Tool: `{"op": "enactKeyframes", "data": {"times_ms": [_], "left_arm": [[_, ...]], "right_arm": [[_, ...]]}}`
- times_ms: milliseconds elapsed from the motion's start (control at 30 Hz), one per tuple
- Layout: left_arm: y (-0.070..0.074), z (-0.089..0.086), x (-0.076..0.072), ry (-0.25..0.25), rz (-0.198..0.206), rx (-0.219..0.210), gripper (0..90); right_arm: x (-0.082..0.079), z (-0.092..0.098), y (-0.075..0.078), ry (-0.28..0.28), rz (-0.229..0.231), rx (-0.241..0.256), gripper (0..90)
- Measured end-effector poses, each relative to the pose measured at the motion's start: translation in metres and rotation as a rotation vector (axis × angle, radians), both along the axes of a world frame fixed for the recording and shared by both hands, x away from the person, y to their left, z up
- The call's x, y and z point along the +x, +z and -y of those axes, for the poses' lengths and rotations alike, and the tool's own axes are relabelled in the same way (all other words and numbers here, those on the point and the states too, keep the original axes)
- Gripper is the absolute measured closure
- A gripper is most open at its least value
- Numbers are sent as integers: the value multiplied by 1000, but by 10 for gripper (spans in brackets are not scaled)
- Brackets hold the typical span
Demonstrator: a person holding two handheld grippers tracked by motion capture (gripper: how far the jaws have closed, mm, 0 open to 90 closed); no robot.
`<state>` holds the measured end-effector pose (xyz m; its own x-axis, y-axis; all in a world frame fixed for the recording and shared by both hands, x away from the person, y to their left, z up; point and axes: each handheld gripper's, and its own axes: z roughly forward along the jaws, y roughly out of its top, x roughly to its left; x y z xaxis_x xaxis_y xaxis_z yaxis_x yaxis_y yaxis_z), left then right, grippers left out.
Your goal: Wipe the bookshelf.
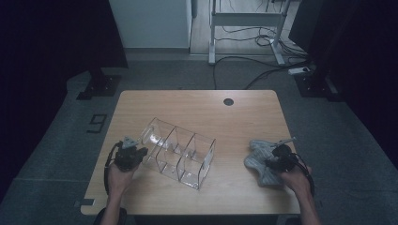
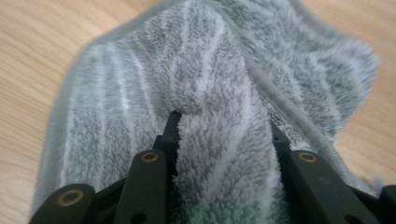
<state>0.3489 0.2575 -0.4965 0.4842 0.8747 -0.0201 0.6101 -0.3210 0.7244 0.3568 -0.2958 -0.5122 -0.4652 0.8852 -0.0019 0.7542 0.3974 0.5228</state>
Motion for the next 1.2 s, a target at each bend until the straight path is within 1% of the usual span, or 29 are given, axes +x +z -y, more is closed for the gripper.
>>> {"op": "enactKeyframes", "data": {"times_ms": [33,100,200,367,533,667,733,800,867,1000,1100,1167,1200], "left_arm": [[0,0,0,-2,3,-2,834],[0,0,0,-4,7,2,845],[0,1,0,-6,17,15,853],[0,2,2,4,15,12,868],[0,2,3,0,15,11,868],[0,2,4,-4,13,9,868],[0,2,5,-6,12,6,868],[0,1,5,-10,8,3,867],[0,1,6,-12,5,1,867],[0,1,6,-13,2,8,869],[1,2,7,-16,1,12,870],[1,2,7,-18,0,13,870],[1,2,7,-18,1,14,870]], "right_arm": [[-1,0,3,0,13,14,629],[-3,-3,13,10,51,60,630],[-6,-9,22,34,78,99,630],[-11,-27,35,95,116,136,626],[-15,-49,47,161,148,153,621],[-17,-66,55,214,161,173,619],[-17,-74,58,240,160,186,618],[-16,-83,60,268,168,183,617],[-14,-92,61,293,165,177,616],[-10,-107,60,321,170,157,616],[-9,-117,63,344,177,188,616],[-9,-125,66,367,200,196,616],[-9,-128,68,371,203,200,615]]}}
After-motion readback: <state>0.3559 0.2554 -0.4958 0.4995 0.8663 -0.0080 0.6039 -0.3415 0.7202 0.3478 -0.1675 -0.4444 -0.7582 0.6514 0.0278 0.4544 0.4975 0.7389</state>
